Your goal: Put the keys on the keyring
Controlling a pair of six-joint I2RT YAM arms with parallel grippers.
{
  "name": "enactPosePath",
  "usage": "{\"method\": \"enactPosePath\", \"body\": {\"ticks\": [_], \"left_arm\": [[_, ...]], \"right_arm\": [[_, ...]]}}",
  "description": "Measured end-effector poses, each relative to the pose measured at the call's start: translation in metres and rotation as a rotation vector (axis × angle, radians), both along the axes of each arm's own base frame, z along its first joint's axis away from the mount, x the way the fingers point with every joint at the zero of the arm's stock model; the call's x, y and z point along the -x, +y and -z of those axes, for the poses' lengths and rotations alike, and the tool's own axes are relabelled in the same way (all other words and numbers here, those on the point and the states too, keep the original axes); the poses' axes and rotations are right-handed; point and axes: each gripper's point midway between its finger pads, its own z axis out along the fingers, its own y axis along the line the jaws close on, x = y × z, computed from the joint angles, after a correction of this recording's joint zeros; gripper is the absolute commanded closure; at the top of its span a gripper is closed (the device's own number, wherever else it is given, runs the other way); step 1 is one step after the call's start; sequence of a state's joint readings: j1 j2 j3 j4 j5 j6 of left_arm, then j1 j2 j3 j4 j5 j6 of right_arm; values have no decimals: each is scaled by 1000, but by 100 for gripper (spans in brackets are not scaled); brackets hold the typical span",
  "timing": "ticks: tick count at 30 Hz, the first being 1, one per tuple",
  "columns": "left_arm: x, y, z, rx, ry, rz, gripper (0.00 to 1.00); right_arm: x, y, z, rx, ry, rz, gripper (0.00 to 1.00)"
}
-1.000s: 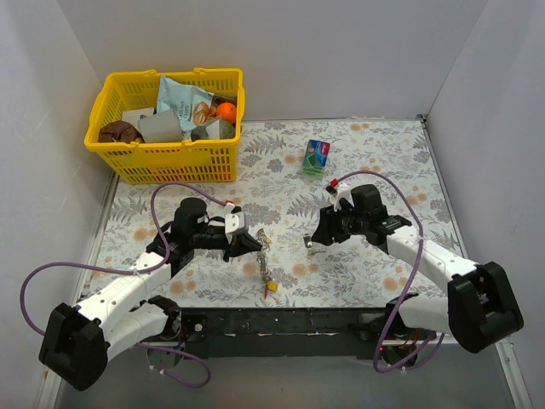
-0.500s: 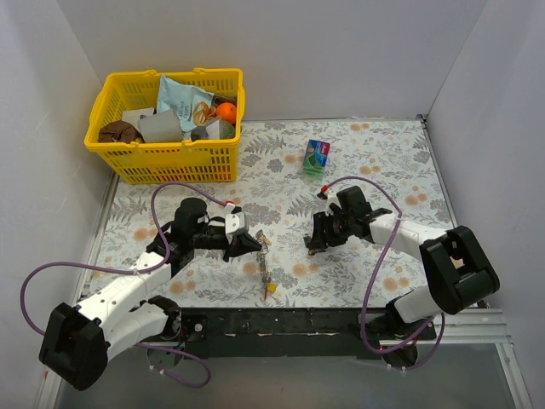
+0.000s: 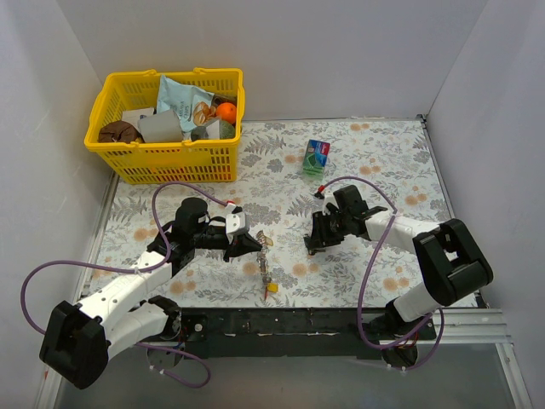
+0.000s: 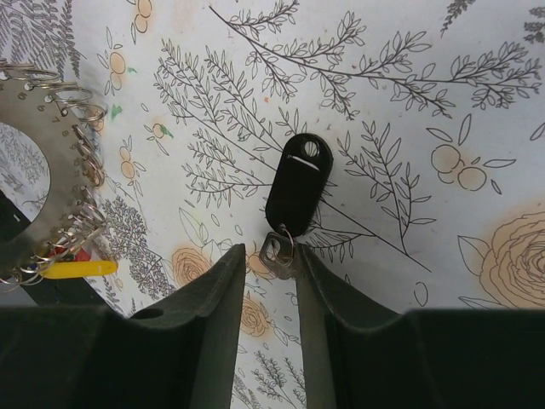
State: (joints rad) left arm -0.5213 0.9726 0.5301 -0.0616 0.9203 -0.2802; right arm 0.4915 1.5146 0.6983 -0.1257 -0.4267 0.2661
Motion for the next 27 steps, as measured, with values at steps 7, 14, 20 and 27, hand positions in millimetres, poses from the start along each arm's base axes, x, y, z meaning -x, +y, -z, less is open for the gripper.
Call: {"method": "enactPosePath", "body": {"ticks": [7, 14, 20, 27], "left_arm": [[0, 0, 0, 0, -1, 1, 100], [0, 0, 0, 0, -4, 1, 100], [0, 0, 0, 0, -4, 2, 100], [0, 0, 0, 0, -5, 2, 100]], "right_arm": [[-1, 3, 0, -5, 5, -7, 75], [-1, 4, -1, -8, 7, -7, 82], [-1, 5, 1, -1, 15, -9, 81], [1, 6, 3, 9, 17, -16, 89]]}}
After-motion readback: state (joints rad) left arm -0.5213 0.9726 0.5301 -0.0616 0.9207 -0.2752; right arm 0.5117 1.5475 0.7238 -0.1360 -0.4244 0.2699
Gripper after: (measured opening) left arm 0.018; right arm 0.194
